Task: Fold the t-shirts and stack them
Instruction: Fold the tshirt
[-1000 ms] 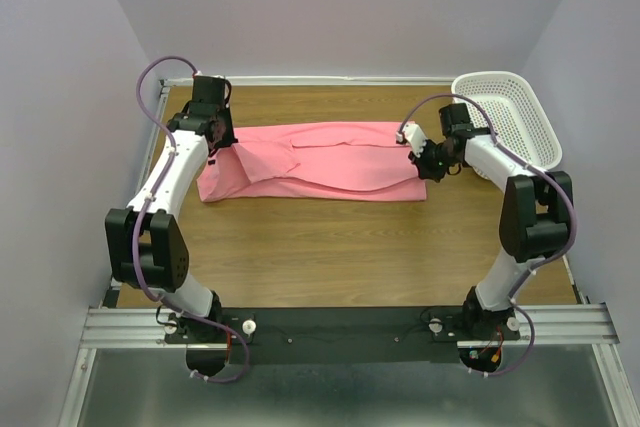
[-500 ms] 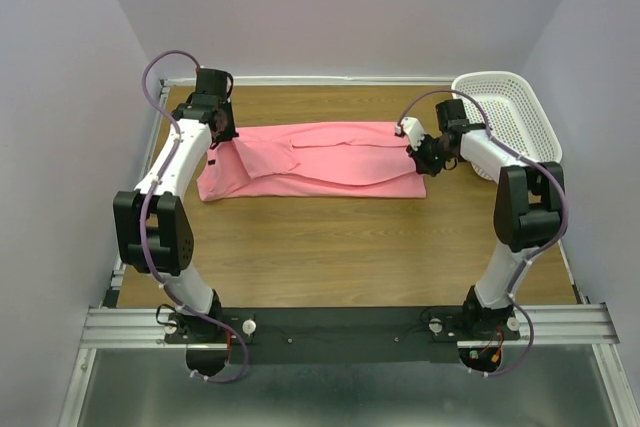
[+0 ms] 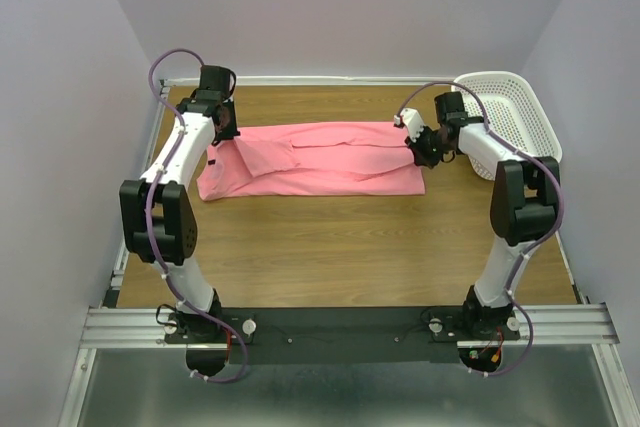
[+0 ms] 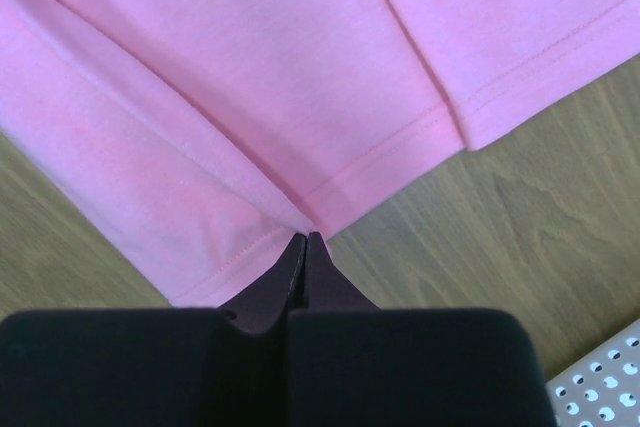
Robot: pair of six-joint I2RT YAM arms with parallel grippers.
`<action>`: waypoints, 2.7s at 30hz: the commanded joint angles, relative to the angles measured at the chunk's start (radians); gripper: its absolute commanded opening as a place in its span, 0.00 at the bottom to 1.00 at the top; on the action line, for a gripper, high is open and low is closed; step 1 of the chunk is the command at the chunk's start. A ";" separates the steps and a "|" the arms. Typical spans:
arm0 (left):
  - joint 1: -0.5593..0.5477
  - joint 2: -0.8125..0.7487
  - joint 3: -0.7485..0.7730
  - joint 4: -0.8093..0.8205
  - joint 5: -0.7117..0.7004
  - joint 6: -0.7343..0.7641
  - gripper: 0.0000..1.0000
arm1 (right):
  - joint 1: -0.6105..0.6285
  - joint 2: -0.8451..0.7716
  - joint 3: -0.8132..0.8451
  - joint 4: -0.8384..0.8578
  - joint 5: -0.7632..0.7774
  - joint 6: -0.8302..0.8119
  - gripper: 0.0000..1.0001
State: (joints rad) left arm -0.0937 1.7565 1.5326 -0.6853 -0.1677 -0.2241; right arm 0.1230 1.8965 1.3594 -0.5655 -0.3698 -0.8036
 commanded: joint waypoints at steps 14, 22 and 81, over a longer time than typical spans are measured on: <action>0.005 0.051 0.078 -0.023 -0.035 0.020 0.00 | -0.006 0.076 0.070 0.029 0.037 0.061 0.03; 0.005 0.060 0.095 -0.036 -0.041 0.023 0.00 | -0.006 0.088 0.084 0.047 0.080 0.099 0.03; -0.038 0.304 0.385 -0.154 -0.021 0.075 0.00 | -0.033 -0.033 0.009 0.092 -0.014 0.190 0.51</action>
State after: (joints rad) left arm -0.1131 2.0277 1.8683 -0.8124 -0.1905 -0.1749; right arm 0.1017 1.8889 1.3857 -0.4896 -0.3489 -0.6209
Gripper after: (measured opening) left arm 0.010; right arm 0.507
